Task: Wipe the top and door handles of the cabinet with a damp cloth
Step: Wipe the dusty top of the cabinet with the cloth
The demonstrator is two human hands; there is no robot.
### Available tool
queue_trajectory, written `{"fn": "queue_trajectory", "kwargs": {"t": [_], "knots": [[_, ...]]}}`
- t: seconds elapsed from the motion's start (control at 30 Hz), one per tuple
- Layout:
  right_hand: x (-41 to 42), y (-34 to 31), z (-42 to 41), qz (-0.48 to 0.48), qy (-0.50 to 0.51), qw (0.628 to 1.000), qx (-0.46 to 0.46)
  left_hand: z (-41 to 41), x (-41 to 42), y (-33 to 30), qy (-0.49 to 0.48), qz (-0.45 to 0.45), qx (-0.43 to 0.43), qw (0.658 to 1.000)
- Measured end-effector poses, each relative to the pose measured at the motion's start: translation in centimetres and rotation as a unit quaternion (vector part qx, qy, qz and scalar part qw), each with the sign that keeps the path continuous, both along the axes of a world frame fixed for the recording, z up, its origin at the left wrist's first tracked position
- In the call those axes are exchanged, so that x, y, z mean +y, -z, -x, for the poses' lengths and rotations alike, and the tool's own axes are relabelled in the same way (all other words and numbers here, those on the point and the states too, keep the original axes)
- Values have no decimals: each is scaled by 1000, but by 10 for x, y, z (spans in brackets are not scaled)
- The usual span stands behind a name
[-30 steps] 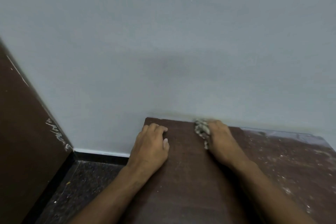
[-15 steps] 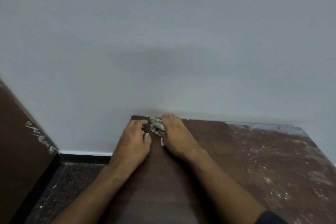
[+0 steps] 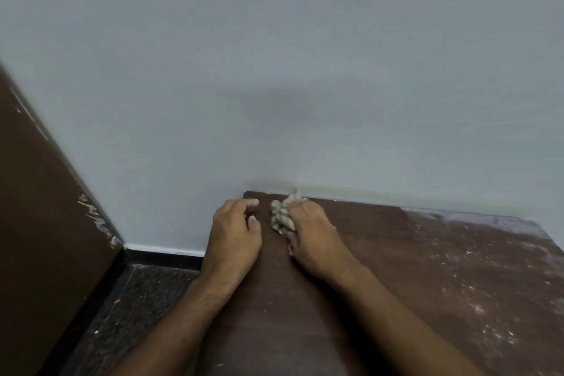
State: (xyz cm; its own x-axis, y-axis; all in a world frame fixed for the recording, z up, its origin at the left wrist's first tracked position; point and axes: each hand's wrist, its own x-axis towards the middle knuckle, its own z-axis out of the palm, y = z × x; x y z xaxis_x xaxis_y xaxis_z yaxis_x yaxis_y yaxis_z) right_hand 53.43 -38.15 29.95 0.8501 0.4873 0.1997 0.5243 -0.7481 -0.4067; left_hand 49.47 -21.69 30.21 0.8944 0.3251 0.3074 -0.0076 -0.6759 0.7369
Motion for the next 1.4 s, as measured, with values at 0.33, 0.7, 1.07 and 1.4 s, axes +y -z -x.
{"fn": "queue_trajectory", "kwargs": {"t": [0.33,0.7,1.07,1.4], "knots": [[64,-6,-23,19,-26,999,15,13,32,-6,-53,37,50,997],[22,-3,84,-60,-233,969,50,50,44,6,-51,104,39,992],[62,0,149,-61,-205,975,55,72,48,-13,-61,96,37,993],[4,-15,125,-60,-83,994,33,90,28,-17,0,19,37,999]]}}
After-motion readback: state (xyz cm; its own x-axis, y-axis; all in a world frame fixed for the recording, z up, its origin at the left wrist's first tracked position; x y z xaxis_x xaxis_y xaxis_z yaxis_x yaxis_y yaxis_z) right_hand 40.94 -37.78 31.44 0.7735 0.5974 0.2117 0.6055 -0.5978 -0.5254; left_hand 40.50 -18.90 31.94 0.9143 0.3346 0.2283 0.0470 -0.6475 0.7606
